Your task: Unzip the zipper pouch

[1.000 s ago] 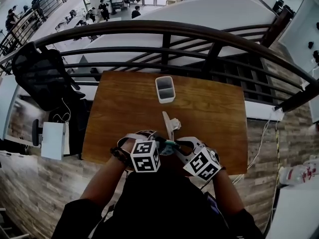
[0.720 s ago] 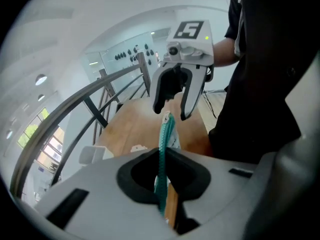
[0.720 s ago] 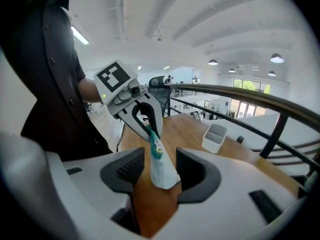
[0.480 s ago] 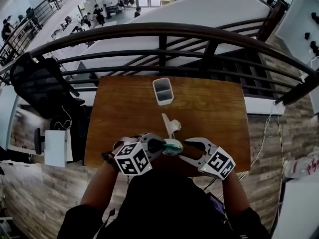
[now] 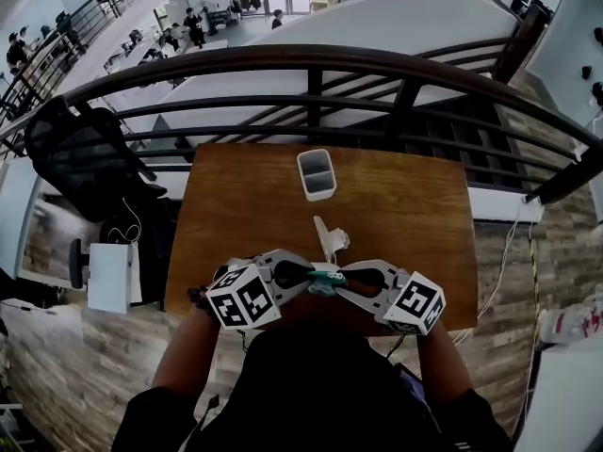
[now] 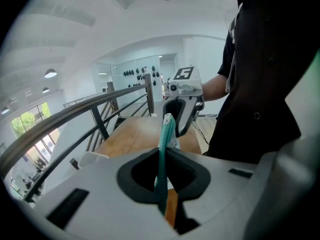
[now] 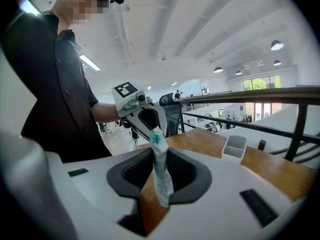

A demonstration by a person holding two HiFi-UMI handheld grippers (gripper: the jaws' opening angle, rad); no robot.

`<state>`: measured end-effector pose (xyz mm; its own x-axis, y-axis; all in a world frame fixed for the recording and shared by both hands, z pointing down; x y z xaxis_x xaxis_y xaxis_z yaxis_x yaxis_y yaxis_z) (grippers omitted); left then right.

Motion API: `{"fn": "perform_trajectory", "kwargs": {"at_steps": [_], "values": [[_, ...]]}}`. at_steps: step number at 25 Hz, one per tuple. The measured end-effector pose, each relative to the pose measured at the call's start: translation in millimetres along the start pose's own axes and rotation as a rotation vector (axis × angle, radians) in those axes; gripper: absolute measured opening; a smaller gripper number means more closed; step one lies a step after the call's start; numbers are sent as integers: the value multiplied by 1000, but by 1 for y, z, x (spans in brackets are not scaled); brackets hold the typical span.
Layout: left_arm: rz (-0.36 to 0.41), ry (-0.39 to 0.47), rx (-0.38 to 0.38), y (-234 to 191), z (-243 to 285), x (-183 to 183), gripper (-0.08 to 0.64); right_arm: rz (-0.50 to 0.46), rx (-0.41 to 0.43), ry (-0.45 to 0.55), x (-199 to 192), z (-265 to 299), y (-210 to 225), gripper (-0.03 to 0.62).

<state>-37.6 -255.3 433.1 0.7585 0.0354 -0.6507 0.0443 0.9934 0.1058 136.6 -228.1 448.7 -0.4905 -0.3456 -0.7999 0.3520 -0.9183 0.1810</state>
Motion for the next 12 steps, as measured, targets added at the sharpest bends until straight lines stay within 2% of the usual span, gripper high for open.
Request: {"fn": "perform_trajectory", "kwargs": {"at_steps": [2, 3, 5, 8, 11, 12], "values": [[-17, 10, -6, -1, 0, 0, 29, -9, 1, -6, 0, 1, 1, 80], [-25, 15, -9, -1, 0, -1, 29, -12, 1, -12, 1, 2, 0, 42], [-47, 25, -23, -1, 2, -4, 29, -20, -5, -21, 2, 2, -2, 7], [-114, 61, -66, -4, 6, -8, 39, -30, -36, -20, 3, 0, -3, 2], [-219, 100, -86, -12, 4, -13, 150, -28, -78, -16, 2, -5, 1, 0], [-257, 107, -79, -15, 2, -15, 167, -23, -93, -14, 2, -7, 2, 0]]}}
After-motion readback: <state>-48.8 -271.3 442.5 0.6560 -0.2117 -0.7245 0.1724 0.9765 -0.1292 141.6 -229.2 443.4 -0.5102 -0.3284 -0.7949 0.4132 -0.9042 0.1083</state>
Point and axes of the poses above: the fingertips, and each gripper's own axes: z forward along the fingers, y to its right, x out of its top, the point moved 9 cm from there along -z, backward along the fingers, and after that the axes turned 13 degrees about -y, right-handed, at the moved point
